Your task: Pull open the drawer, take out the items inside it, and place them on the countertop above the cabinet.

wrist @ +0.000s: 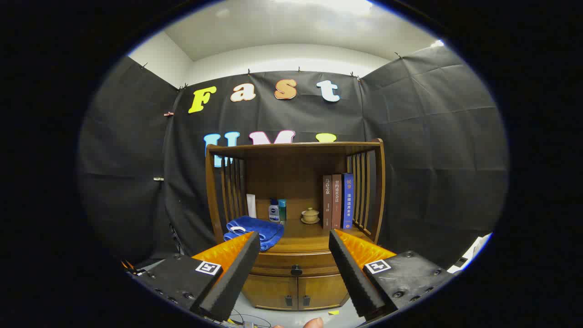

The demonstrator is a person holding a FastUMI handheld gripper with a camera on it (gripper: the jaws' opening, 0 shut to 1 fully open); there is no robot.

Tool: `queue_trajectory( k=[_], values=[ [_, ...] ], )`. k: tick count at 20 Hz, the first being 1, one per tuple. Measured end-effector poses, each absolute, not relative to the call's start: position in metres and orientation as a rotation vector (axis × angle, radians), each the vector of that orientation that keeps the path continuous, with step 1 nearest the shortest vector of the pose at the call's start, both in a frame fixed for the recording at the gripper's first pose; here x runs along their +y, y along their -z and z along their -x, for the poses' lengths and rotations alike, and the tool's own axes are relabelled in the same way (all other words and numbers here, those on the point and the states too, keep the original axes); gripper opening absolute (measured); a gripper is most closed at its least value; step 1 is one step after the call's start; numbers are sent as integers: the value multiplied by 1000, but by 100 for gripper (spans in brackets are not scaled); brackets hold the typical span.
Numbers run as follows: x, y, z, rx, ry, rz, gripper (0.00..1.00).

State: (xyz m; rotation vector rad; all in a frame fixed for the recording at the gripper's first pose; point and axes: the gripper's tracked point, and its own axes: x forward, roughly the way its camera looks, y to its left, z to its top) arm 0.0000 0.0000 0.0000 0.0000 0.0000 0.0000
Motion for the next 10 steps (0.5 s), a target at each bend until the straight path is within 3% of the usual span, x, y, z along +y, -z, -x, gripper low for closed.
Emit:
queue_trajectory(
  k=[10],
  values=[
    [4,-2,1,-1,-11,10,99]
  ],
)
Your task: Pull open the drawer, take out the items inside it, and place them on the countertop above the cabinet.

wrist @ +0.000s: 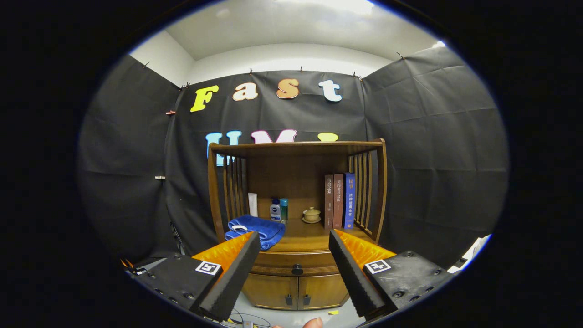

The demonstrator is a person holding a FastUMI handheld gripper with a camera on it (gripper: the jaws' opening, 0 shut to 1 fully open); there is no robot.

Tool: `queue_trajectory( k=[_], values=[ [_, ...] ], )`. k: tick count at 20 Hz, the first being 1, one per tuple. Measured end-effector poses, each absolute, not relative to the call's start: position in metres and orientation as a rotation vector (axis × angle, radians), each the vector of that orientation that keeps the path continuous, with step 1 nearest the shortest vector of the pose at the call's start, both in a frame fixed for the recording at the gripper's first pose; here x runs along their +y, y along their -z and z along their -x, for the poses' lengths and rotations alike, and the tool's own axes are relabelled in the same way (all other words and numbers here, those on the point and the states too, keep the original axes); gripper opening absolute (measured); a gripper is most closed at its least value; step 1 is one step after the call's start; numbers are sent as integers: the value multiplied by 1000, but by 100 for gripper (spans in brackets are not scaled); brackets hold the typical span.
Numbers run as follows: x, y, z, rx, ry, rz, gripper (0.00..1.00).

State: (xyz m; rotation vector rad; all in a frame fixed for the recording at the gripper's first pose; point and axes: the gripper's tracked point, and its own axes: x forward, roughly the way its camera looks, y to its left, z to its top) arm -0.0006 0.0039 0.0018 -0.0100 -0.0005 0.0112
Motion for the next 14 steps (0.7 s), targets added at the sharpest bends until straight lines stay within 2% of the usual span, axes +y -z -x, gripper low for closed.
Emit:
queue_trajectory(
  k=[14],
  values=[
    [3,9,-3,-13,-44,-10,99]
  ],
)
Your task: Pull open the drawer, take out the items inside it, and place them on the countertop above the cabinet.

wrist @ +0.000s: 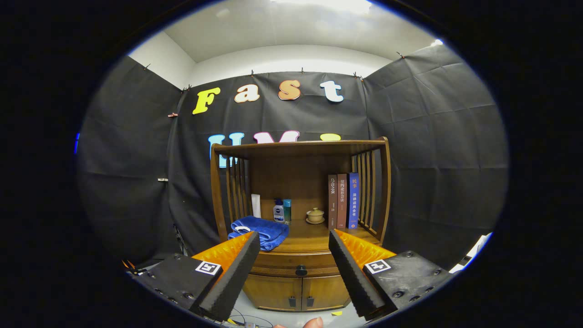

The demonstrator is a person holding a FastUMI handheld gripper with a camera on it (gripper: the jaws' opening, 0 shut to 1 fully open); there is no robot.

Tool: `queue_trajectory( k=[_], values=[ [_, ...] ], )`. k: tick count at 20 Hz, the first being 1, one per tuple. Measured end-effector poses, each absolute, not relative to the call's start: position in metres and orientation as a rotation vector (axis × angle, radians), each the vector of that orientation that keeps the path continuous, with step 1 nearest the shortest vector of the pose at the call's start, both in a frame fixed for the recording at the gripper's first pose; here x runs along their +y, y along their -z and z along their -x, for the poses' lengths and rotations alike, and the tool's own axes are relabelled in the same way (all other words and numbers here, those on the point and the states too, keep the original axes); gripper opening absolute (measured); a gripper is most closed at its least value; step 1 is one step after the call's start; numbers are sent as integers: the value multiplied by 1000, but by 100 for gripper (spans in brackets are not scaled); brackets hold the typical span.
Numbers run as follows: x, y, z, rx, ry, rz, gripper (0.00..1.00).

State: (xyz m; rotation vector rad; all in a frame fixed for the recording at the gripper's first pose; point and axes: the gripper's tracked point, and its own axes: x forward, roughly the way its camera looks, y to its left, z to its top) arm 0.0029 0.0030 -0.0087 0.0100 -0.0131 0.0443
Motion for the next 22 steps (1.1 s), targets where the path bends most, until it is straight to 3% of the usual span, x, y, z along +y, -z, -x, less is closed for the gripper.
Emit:
queue_trajectory(
  k=[8,22],
  values=[
    [13,60,-62,-53,-62,64,99],
    [-6,254,-184,170,-32,11,98]
  ],
)
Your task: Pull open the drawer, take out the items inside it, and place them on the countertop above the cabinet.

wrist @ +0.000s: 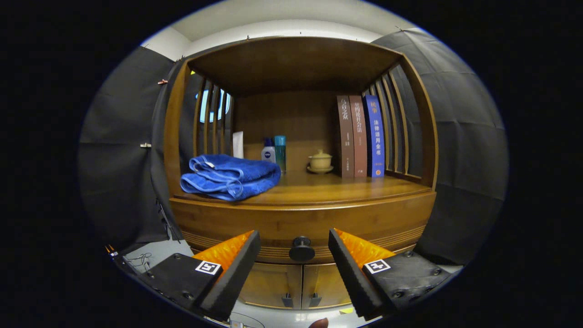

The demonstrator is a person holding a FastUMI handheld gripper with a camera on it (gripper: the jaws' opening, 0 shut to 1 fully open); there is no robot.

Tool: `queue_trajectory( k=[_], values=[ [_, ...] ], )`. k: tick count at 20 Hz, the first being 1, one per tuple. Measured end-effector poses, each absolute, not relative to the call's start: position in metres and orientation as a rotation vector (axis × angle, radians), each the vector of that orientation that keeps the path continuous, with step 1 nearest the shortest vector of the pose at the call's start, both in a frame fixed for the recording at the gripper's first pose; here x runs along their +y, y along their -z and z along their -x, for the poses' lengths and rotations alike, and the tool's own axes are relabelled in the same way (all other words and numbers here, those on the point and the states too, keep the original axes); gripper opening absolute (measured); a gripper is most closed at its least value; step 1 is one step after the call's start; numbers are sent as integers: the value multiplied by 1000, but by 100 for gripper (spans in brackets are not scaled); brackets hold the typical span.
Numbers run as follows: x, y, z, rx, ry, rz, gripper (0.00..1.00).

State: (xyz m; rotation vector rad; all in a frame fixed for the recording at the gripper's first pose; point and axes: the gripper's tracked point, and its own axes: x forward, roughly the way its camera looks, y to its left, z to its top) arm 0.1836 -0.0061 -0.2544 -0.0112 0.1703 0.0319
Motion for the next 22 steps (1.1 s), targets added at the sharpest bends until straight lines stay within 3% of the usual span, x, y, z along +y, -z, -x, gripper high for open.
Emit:
queue_trajectory(
  k=[2,5,8,12,14,15,18,22],
  values=[
    [-10,276,-192,220,-30,11,97],
    [-13,298,-198,263,-7,-30,74],
    [-15,300,-207,242,0,-31,65],
    [-24,303,-238,266,19,-29,65],
    [-25,305,-227,265,2,-19,48],
    [-24,305,-219,270,-2,-17,48],
    [-24,302,-212,277,-7,2,32],
    [-25,301,-189,280,-5,-22,32]
  ],
)
